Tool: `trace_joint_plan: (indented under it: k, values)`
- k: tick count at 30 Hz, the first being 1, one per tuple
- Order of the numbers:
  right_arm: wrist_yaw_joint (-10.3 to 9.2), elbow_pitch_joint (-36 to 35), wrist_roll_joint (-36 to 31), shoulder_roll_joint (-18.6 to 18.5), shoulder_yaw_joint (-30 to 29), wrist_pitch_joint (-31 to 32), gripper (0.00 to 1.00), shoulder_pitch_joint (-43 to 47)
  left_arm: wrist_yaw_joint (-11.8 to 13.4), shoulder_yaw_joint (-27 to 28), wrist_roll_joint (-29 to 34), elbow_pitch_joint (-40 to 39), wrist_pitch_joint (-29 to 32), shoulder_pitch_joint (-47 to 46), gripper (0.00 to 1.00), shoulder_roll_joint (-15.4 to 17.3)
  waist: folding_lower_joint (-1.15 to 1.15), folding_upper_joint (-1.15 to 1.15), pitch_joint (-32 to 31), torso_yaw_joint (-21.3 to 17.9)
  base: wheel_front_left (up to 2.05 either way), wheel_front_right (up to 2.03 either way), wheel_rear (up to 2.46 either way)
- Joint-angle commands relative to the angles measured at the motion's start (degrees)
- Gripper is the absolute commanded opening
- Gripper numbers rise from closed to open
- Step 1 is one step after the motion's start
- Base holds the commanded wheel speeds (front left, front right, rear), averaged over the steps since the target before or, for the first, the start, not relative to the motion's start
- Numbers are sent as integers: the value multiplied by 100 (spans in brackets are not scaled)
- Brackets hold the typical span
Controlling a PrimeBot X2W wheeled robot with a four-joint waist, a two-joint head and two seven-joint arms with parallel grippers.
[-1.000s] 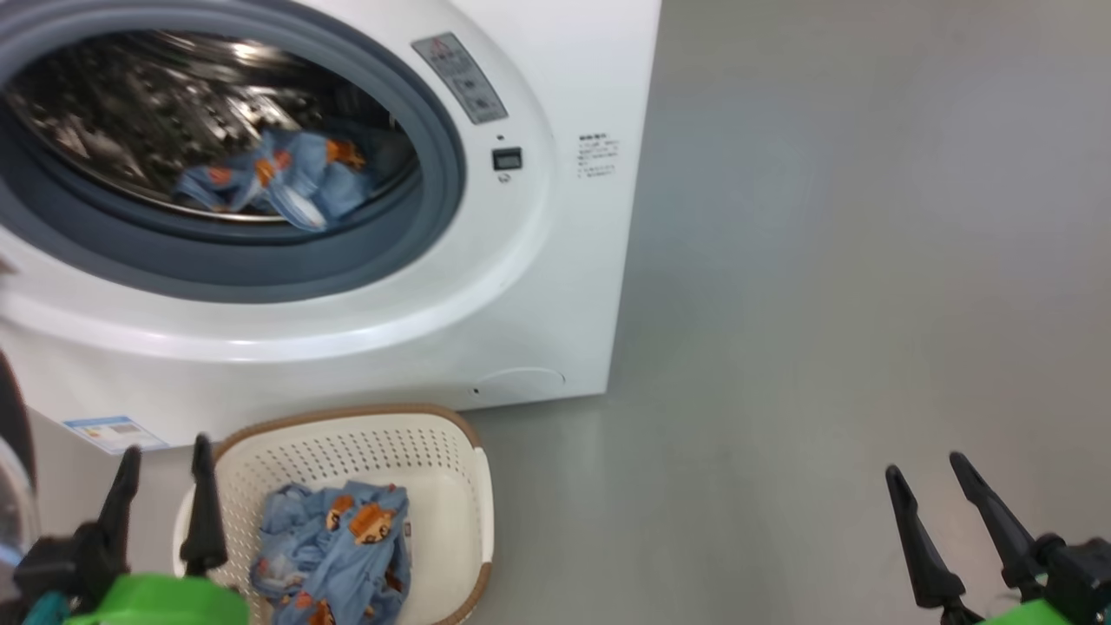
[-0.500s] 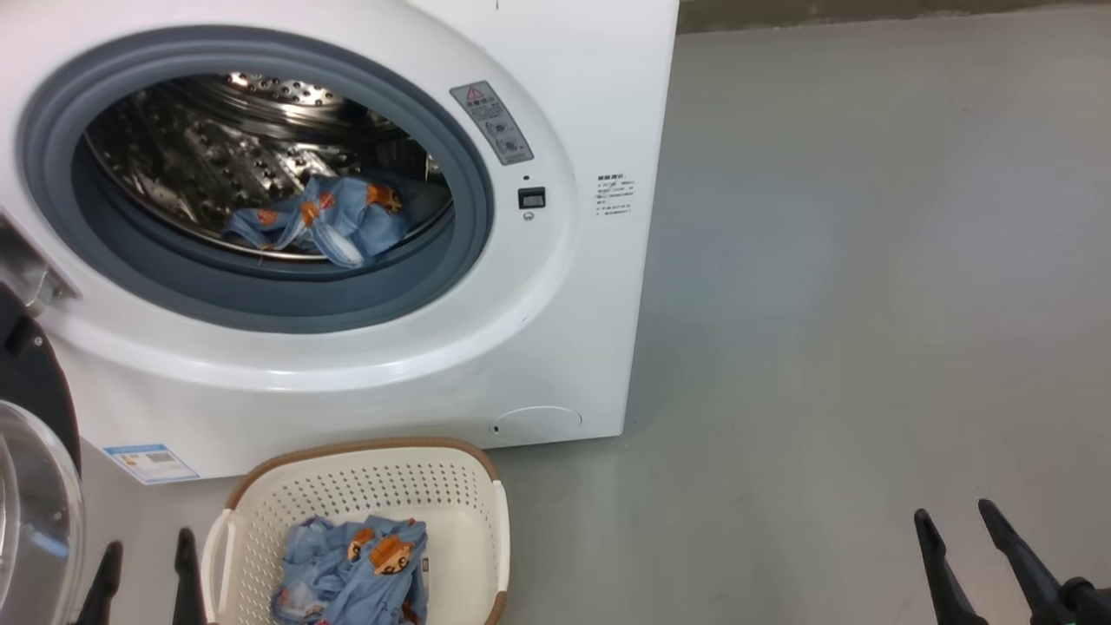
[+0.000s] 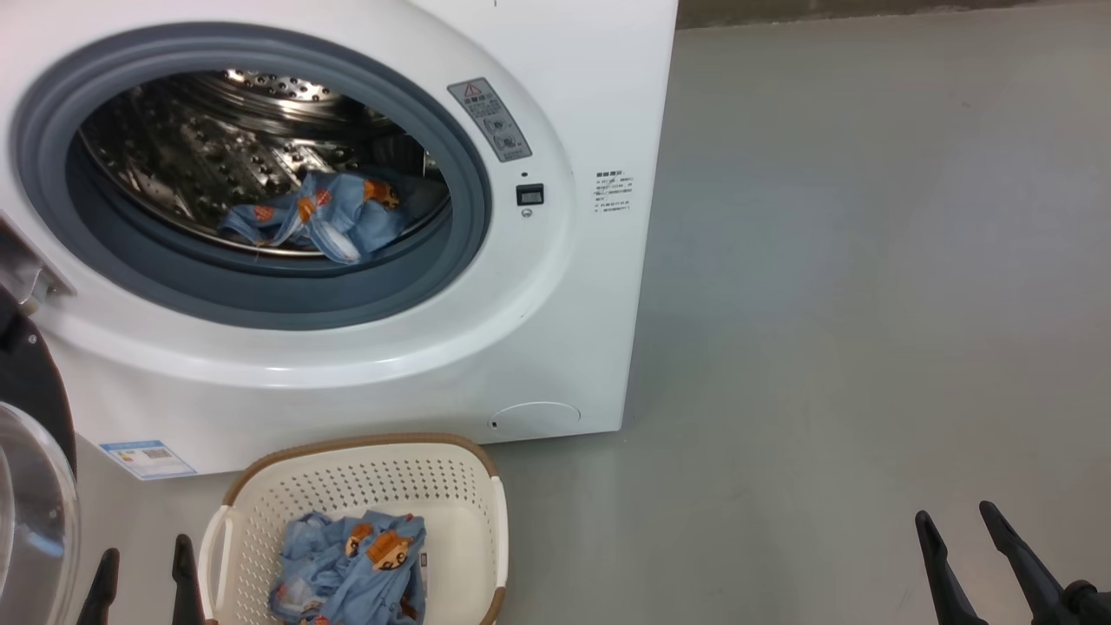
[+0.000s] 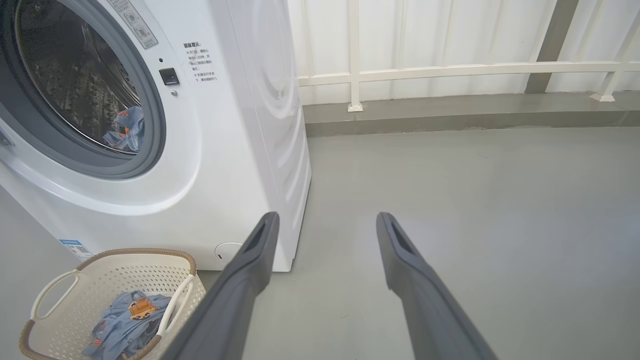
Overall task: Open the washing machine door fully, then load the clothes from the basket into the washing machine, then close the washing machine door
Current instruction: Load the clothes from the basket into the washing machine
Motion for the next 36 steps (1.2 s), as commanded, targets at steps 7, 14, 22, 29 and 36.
trace_joint_plan:
  k: [7,14,22,29,36]
  values:
    - [8,-171,-33,-96,117,-27,100,-262,-18,69,38,-50,-32,-228,100,43,0,0,205,-10,0,0,0]
    - [8,-168,-52,-51,173,-27,100,-419,-18,-110,3,242,-32,-389,100,-16,0,0,362,-8,0,0,0]
    - [8,-210,-110,73,209,-27,100,-682,-18,-407,-65,923,-32,-876,100,-27,0,0,771,-1,0,0,0]
    - [8,-221,-167,188,356,-27,100,-1007,-18,-782,-162,1920,-32,-1460,100,130,0,0,1207,-90,0,0,0]
    - [8,-232,-213,313,475,-27,100,-1317,-18,-1234,-309,3041,-32,-2203,100,305,0,0,1693,-203,0,0,0]
